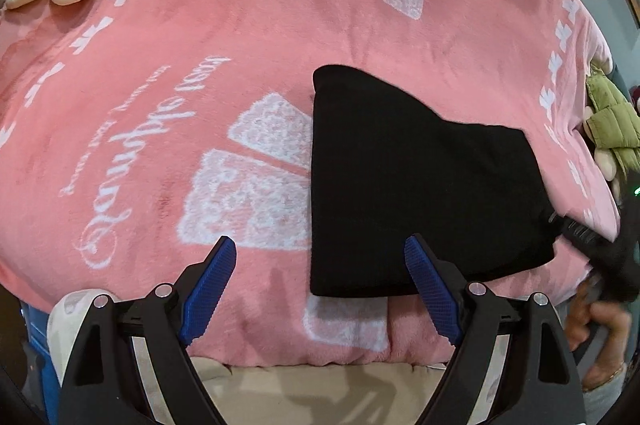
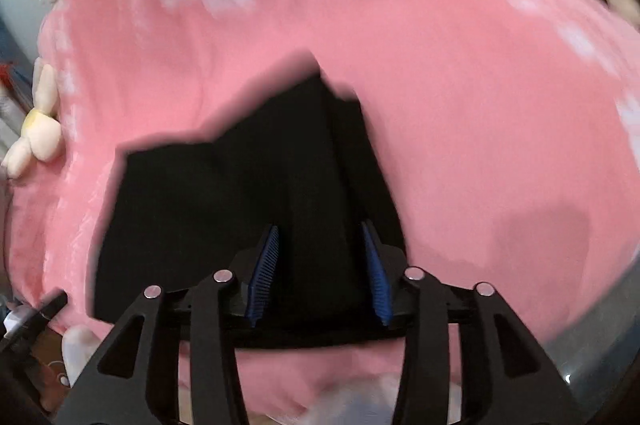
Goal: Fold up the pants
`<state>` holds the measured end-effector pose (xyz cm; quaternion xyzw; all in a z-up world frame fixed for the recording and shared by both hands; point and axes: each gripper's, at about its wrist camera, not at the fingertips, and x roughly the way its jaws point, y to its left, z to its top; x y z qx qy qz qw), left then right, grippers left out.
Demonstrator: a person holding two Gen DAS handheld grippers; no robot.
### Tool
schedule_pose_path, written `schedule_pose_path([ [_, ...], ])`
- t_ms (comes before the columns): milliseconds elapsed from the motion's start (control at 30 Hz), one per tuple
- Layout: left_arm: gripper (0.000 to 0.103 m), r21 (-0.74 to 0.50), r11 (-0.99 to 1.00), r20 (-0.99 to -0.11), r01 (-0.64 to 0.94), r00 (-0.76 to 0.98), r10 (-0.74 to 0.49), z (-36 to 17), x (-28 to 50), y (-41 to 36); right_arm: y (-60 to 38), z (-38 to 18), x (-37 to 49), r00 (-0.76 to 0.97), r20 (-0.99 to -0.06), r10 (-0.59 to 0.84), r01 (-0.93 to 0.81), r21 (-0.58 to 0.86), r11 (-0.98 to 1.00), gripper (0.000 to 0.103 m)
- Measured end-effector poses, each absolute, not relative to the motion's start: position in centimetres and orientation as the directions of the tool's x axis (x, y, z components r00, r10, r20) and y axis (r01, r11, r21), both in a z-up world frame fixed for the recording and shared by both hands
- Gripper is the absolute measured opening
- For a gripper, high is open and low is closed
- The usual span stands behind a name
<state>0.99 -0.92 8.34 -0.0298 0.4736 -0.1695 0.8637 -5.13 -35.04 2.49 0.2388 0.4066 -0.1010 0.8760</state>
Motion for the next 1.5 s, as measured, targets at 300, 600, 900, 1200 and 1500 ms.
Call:
schedule_pose_path([
  [300,0.084,-0.154,0.936,-0.821,0.315,0.487,-0.299,7.4,1.3,-2.9,-34.1,10.3,-1.7,0.767,-0.642,-0.009,0.250,0.285,0.925,0.038],
  [600,0.085,-0.142,0.907,-0.830,0.397,0.451,-0.327,6.5,1.1,-5.5,-34.7,4.5,7.2,0.622,-0.782,-0.041,0.283,0.176,0.943,0.004],
  [900,0.088,-0.144,0.905,-0.827,0.400,0.453,-0.332,5.6,2.4,-7.3,-36.0,4.2,4.9,0.622,-0.776,-0.100,0.340,0.153,0.928,0.020],
  [1200,0.088,-0.144,0.925,-0.856,0.351,0.425,-0.295,5.2,4.0,-6.9,-34.9,4.9,-4.4,0.673,-0.739,-0.016,0.370,0.319,0.872,0.057],
  [1500,0.092,-0.323,0.902,-0.861,0.288,0.307,-0.406,2.1,6.2,-6.5,-34.7,0.8,-4.9,0.640,-0.759,0.122,0.389,0.456,0.801,0.074],
])
